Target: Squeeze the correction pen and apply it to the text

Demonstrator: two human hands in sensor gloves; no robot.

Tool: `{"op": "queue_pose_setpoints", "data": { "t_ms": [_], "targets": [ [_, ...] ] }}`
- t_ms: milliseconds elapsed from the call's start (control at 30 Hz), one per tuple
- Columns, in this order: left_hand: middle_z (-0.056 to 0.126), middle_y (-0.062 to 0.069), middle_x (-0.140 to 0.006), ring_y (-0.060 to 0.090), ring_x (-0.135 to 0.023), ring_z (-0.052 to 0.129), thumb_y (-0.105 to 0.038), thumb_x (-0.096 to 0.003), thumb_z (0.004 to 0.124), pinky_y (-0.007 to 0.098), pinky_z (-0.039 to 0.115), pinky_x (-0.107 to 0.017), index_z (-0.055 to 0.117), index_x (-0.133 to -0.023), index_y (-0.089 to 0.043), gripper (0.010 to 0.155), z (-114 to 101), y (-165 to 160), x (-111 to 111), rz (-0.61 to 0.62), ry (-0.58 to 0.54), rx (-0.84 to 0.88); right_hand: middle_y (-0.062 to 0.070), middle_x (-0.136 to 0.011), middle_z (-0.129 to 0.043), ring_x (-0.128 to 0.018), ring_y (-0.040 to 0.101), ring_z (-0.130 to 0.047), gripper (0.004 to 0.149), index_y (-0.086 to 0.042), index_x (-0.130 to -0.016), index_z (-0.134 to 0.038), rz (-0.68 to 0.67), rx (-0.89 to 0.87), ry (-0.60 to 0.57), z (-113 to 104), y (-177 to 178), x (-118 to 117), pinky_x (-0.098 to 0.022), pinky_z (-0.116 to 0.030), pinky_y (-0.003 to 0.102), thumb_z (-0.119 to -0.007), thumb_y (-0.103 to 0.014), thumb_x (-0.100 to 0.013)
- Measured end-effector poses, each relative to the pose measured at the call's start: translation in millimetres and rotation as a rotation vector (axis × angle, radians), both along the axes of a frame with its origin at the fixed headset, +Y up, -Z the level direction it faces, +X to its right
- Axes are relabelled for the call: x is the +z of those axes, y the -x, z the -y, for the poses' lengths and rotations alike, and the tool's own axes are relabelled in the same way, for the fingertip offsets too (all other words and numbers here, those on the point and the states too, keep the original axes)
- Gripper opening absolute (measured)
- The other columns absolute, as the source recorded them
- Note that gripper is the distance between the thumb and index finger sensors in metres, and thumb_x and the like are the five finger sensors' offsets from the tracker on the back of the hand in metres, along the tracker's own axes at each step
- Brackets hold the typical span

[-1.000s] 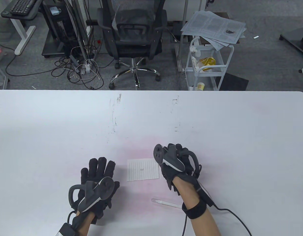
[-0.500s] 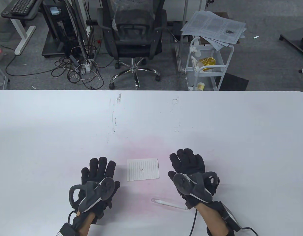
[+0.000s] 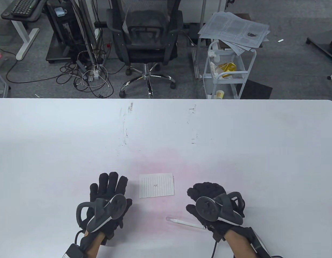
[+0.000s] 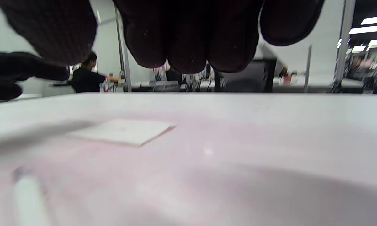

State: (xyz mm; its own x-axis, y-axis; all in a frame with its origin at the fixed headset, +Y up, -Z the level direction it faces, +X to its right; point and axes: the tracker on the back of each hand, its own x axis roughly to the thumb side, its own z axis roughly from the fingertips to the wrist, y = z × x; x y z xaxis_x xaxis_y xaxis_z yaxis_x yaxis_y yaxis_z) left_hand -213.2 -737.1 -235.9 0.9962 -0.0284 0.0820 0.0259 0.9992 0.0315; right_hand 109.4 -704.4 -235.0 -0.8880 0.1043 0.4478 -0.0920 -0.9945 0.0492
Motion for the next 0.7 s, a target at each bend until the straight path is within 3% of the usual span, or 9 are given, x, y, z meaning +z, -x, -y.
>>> {"op": "queue_pose_setpoints", "data": {
  "t_ms": [400,600,700],
  "targets": [
    [0.035,-0.001,-0.118,0.034,-0.112,0.041,-0.066,-0.0356,0.064,0.06,0.047,-0.078,0.043,-0.106,-0.042,0.077,0,0,0,0.001,0.003,0.0,0.002,-0.081,-0.082,-0.07,0.035,-0.09,0.065,-0.024,-0.079,-0.081,-0.06,0.379,0.292,43,28,1,-0.058,-0.07,0.056,-0.09,-0.061,-0.027],
    [0.035,0.0,-0.118,0.034,-0.112,0.04,-0.066,-0.0356,0.063,0.059,0.047,-0.078,0.043,-0.106,-0.042,0.077,1,1,0,0.001,0.004,0.002,0.002,-0.073,-0.086,-0.061,0.033,-0.094,0.048,-0.023,-0.071,-0.084,-0.041,0.407,0.272,46,37,4,-0.054,-0.072,0.055,-0.091,-0.048,-0.031],
    [0.035,-0.001,-0.118,0.034,-0.112,0.04,-0.066,-0.0355,0.063,0.06,0.047,-0.078,0.043,-0.106,-0.042,0.077,1,0,1,0.001,0.008,-0.001,0.003,-0.071,-0.087,-0.059,0.033,-0.094,0.046,-0.022,-0.07,-0.085,-0.051,0.386,0.265,46,35,3,-0.053,-0.073,0.055,-0.091,-0.047,-0.032]
  ]
}}
